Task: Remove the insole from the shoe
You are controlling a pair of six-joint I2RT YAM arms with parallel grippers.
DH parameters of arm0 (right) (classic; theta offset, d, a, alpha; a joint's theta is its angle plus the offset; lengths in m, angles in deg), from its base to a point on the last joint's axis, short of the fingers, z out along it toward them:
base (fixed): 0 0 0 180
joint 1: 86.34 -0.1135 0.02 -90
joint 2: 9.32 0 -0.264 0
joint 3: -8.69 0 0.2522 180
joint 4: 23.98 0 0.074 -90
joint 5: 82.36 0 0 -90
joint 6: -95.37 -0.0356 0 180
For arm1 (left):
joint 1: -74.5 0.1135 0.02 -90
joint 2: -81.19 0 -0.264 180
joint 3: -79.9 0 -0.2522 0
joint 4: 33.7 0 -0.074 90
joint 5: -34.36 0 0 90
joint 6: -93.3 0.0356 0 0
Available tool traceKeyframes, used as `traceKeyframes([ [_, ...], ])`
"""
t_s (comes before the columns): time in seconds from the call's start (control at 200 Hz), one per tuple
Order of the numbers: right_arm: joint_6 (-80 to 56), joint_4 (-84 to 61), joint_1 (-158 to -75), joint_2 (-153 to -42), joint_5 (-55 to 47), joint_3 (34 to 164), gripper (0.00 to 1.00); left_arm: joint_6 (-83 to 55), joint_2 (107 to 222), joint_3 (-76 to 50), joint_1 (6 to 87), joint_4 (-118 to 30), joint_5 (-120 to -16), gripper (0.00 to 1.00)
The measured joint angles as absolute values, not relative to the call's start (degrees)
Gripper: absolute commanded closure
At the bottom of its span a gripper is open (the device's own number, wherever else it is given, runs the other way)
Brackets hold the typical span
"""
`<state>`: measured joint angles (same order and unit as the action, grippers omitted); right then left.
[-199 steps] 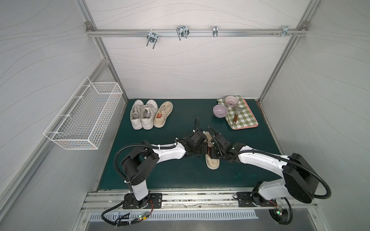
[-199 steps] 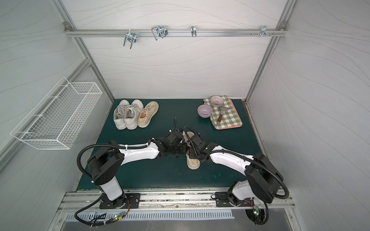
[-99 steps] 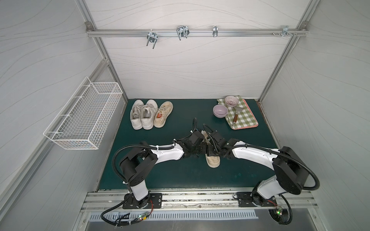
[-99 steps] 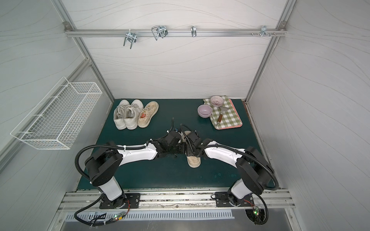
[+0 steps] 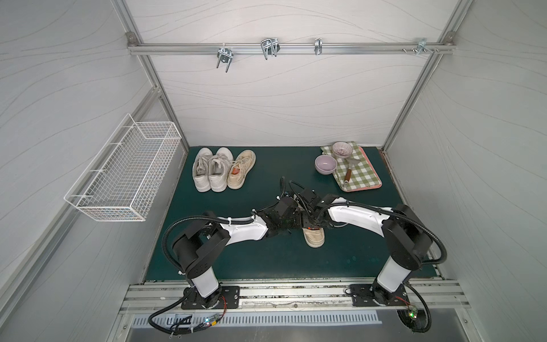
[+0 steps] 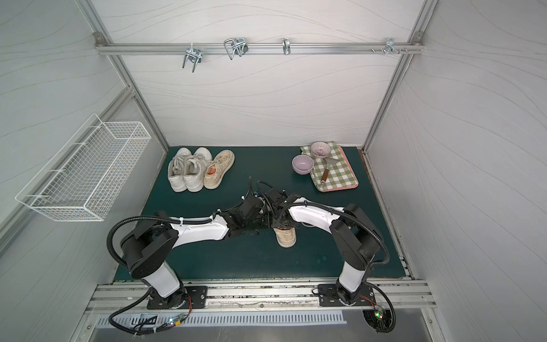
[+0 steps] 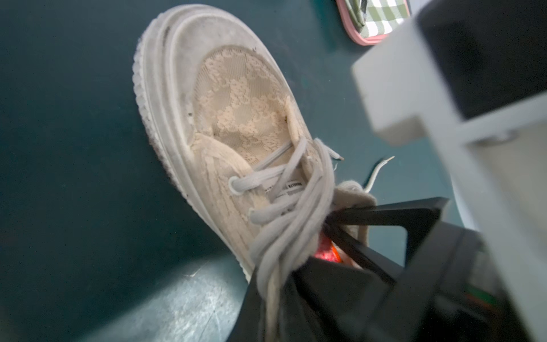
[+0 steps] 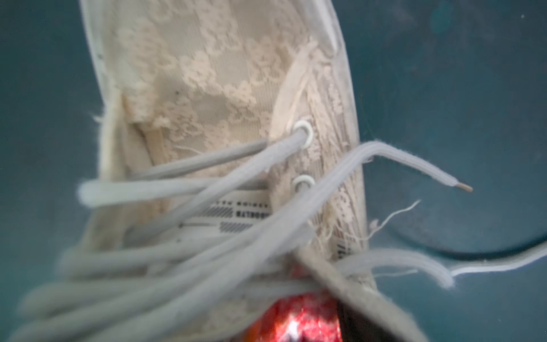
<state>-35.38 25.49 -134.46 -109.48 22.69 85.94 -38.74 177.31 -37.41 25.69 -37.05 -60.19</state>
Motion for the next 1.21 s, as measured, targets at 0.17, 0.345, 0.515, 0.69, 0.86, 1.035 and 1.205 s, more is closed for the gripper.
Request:
traceKeyframes([
  [0.17,-35.6,26.9,-134.7,-110.0,25.1,86.2,0.74,-38.9,177.0,-37.7,25.6,-36.8,-60.4,1.0],
  [0.345,-35.3,25.2,-135.9,-108.2,28.0,84.6,0.89,-38.9,176.9,-37.7,25.6,-37.1,-59.9,1.0],
  [0.515,-34.8,21.1,-137.3,-106.2,29.3,81.9,0.97,-39.0,176.4,-37.7,25.3,-38.7,-58.6,1.0],
  [0.69,-33.7,17.8,-138.1,-104.2,29.3,79.4,1.0,-39.1,175.8,-37.7,25.2,-39.9,-57.2,1.0],
  [0.86,-32.3,15.4,-139.2,-102.5,28.7,77.7,1.0,-39.7,175.1,-37.6,25.3,-41.7,-56.4,1.0],
  [1.035,-29.7,12.1,-141.7,-98.6,27.6,74.0,1.0,-40.2,174.9,-37.2,25.5,-44.3,-55.1,1.0],
  [1.205,-27.6,7.4,-142.3,-91.9,24.5,69.7,1.0,-40.9,174.9,-37.1,26.5,-45.6,-54.9,1.0],
])
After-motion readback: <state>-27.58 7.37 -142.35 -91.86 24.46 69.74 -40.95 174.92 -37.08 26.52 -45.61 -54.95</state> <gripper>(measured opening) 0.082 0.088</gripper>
